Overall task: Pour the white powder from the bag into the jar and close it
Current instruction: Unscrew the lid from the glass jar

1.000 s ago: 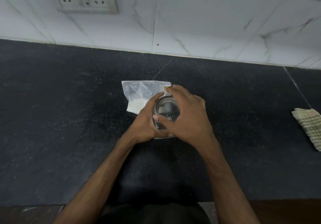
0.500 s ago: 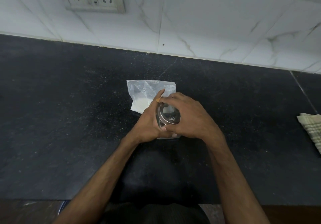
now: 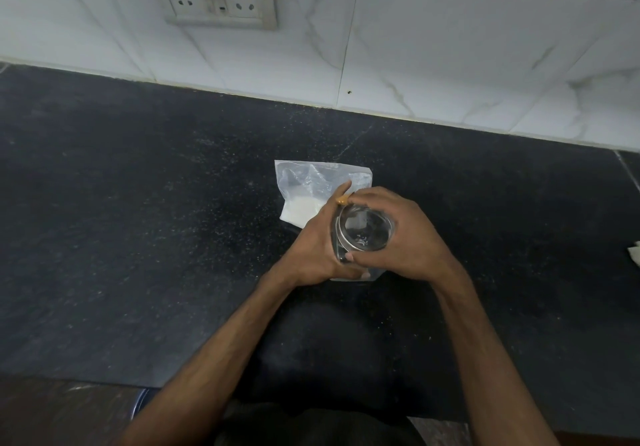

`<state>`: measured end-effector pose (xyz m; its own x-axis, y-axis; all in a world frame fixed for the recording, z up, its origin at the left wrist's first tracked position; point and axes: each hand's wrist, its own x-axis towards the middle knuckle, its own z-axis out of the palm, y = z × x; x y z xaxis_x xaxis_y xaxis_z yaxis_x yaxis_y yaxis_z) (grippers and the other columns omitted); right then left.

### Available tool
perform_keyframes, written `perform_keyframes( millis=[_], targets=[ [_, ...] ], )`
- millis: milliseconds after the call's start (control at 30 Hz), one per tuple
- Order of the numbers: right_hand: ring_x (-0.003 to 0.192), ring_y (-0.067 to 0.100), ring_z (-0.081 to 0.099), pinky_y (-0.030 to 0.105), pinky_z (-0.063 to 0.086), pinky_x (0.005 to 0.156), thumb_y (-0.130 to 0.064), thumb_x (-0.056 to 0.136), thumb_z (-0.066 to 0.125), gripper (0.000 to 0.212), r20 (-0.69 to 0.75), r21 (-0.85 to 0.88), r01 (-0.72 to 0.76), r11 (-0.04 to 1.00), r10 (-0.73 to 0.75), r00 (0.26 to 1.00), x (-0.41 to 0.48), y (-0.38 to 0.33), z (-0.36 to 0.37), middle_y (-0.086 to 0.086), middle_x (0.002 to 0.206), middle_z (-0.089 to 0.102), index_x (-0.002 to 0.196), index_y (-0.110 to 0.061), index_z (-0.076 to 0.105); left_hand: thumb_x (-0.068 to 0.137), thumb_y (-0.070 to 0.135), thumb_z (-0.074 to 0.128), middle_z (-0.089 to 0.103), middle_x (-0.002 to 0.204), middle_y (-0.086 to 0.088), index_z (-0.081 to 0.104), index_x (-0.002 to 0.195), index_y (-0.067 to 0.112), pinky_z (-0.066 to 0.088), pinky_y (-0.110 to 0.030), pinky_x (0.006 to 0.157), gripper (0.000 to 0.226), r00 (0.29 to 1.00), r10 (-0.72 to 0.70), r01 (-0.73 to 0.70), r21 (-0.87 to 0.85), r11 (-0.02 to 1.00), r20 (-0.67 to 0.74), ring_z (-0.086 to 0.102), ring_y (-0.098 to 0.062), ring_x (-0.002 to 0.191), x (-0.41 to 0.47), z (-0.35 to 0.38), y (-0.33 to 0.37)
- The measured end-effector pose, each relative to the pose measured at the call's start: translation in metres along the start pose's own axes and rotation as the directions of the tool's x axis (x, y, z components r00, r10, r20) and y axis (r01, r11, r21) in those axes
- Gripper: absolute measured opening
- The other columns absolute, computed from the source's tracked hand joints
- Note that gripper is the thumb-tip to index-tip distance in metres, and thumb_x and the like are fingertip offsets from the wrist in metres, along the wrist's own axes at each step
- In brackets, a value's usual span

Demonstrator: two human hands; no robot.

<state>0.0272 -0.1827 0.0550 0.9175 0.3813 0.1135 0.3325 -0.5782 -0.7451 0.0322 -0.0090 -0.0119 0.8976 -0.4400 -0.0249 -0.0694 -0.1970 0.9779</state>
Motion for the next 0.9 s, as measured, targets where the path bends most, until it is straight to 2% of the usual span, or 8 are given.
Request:
perform_keyframes(
  millis=[133, 267, 400, 500, 633, 733, 800, 900],
  targets=[
    [0.115, 0.009, 0.059, 0.034, 0.050, 0.098, -0.027, 0.062, 0.087, 0.068, -0.086, -0.053, 0.070, 0.996, -0.075, 0.993, -0.006, -0.004, 0.003, -0.003, 0.125, 0.062, 0.125, -0.013, 0.065, 0.054, 0.004, 0.095, 0.052, 0.143, 0.002, 0.008, 0.156, 0.025, 0.046, -0.045, 0.109, 0.135, 1.000, 0.006, -0.006, 0.011, 1.000, 0.010, 0.053, -0.011, 0.132, 0.000, 0.002, 0.002],
    [0.120, 0.024, 0.057, 0.031, 0.046, 0.099, -0.017, 0.073, 0.074, 0.064, -0.313, 0.437, 0.173, 0.883, -0.031, 0.949, -0.007, -0.016, -0.024, 0.017, 0.130, 0.057, 0.131, 0.001, 0.053, 0.053, 0.009, 0.097, 0.053, 0.139, 0.002, 0.011, 0.155, 0.028, 0.046, -0.042, 0.109, 0.135, 1.000, 0.004, -0.004, 0.019, 1.000, 0.005, 0.055, -0.013, 0.129, 0.001, 0.001, 0.004],
    [0.120, 0.018, 0.052, 0.027, 0.046, 0.097, -0.057, 0.070, 0.077, 0.089, -0.542, 0.728, 0.295, 0.619, 0.255, 0.801, -0.008, -0.019, -0.053, 0.007, 0.132, 0.055, 0.136, -0.007, 0.048, 0.054, 0.011, 0.096, 0.053, 0.137, 0.005, 0.009, 0.156, 0.026, 0.043, -0.036, 0.112, 0.135, 1.000, 0.014, -0.014, 0.027, 1.000, 0.017, 0.054, -0.009, 0.128, 0.000, 0.001, 0.005],
    [0.118, 0.015, 0.052, 0.021, 0.051, 0.077, -0.061, 0.066, 0.078, 0.101, -0.589, 0.710, 0.206, 0.674, 0.407, 0.698, -0.015, 0.005, -0.049, 0.003, 0.139, 0.049, 0.148, -0.017, 0.039, 0.054, 0.013, 0.097, 0.053, 0.138, 0.003, 0.009, 0.155, 0.029, 0.043, -0.039, 0.112, 0.135, 1.000, 0.015, -0.016, 0.023, 1.000, 0.019, 0.054, -0.010, 0.129, 0.000, 0.001, 0.004],
    [0.129, 0.022, 0.053, 0.035, 0.054, 0.095, -0.039, 0.059, 0.090, 0.093, -0.540, 0.685, -0.020, 0.728, 0.526, 0.657, -0.038, 0.052, -0.020, 0.004, 0.147, 0.047, 0.142, -0.026, 0.050, 0.053, 0.016, 0.097, 0.054, 0.138, 0.003, 0.009, 0.155, 0.031, 0.043, -0.042, 0.112, 0.136, 1.000, 0.009, -0.009, 0.034, 0.999, 0.013, 0.054, -0.012, 0.129, 0.001, 0.001, 0.004],
    [0.118, 0.014, 0.058, 0.039, 0.055, 0.096, -0.020, 0.060, 0.091, 0.071, -0.624, 0.525, -0.235, 0.818, 0.557, 0.547, -0.052, 0.075, 0.004, 0.004, 0.133, 0.056, 0.124, -0.018, 0.059, 0.053, 0.016, 0.098, 0.054, 0.137, 0.004, 0.009, 0.155, 0.029, 0.043, -0.041, 0.112, 0.136, 1.000, 0.007, -0.007, 0.040, 0.999, 0.010, 0.054, -0.011, 0.129, 0.001, 0.000, 0.004],
    [0.109, 0.010, 0.060, 0.041, 0.055, 0.092, -0.030, 0.057, 0.094, 0.067, -0.688, 0.417, -0.343, 0.842, 0.539, 0.487, -0.057, 0.081, 0.013, 0.002, 0.123, 0.060, 0.112, -0.020, 0.056, 0.052, 0.016, 0.097, 0.054, 0.137, 0.003, 0.009, 0.155, 0.029, 0.043, -0.041, 0.112, 0.136, 1.000, 0.008, -0.008, 0.040, 0.999, 0.010, 0.054, -0.011, 0.129, 0.001, 0.000, 0.004],
    [0.107, 0.013, 0.061, 0.040, 0.056, 0.089, -0.043, 0.058, 0.090, 0.057, -0.755, 0.196, -0.415, 0.888, 0.407, 0.514, -0.063, 0.090, 0.020, -0.001, 0.117, 0.062, 0.093, -0.015, 0.056, 0.052, 0.016, 0.097, 0.053, 0.137, 0.003, 0.009, 0.155, 0.029, 0.043, -0.041, 0.112, 0.136, 1.000, 0.015, -0.015, 0.049, 0.999, 0.010, 0.054, -0.012, 0.129, 0.001, 0.001, 0.003]
  ],
)
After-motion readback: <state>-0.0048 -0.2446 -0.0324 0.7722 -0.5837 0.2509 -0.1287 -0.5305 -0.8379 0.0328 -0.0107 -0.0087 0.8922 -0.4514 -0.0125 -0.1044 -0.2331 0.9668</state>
